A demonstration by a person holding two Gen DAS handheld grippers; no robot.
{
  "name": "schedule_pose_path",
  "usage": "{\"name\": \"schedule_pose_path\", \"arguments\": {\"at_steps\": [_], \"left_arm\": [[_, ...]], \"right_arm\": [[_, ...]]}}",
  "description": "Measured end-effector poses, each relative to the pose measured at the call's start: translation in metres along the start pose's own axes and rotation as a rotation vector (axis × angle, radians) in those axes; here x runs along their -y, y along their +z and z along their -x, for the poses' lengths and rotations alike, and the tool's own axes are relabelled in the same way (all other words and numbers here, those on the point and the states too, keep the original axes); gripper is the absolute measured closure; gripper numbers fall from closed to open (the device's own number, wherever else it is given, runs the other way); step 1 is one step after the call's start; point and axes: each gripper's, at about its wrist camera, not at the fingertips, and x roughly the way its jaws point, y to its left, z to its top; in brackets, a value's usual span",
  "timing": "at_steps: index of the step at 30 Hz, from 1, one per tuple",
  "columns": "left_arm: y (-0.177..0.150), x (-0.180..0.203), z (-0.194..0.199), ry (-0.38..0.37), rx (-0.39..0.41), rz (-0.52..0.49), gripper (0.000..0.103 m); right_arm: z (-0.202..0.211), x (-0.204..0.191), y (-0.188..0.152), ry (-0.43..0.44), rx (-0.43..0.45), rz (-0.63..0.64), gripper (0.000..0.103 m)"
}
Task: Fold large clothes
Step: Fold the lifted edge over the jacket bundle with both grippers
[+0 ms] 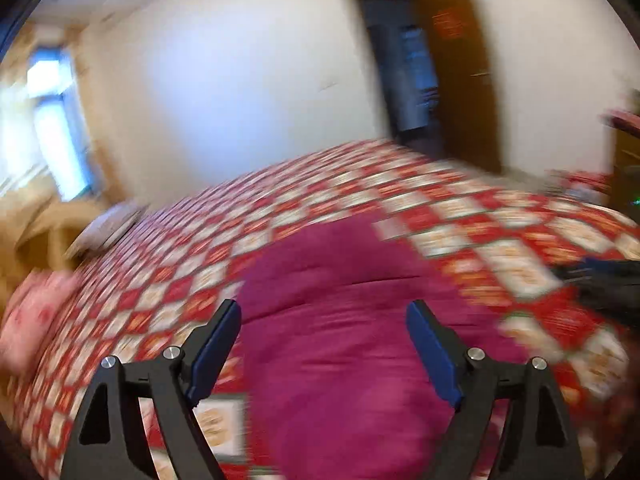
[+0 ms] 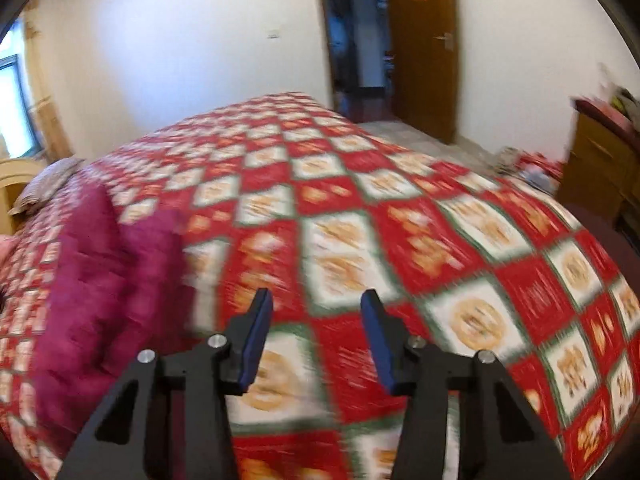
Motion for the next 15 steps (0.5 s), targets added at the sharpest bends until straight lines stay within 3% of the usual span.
{"name": "schedule_pose_path", "arguments": {"at_steps": [3,6,11,15], "left_arm": [[-0.004,-0.046,-0.049,0.117,-0.118,0.107,0.018],[-0.011,-0.072,-0.081,0.181,-0.182,0.172,0.018],[-0.023,-0.091,-0.115,0.161,-0.235,0.269,0.018],[-0.027,-0.092,-0.129,0.108,-0.23,0.338,0.018]], "right_arm": [[0.008,-0.051,0.033,0.033,0.034,0.076,0.053],[0.007,-0.101,0.06,0.051,0.036,0.125,0.053],[-0.014,-0.174,0.076,0.132,0.018,0.205,0.053],[-0.059,-0.193,0.063,0.242,-0.042,0.24,0.054]]}}
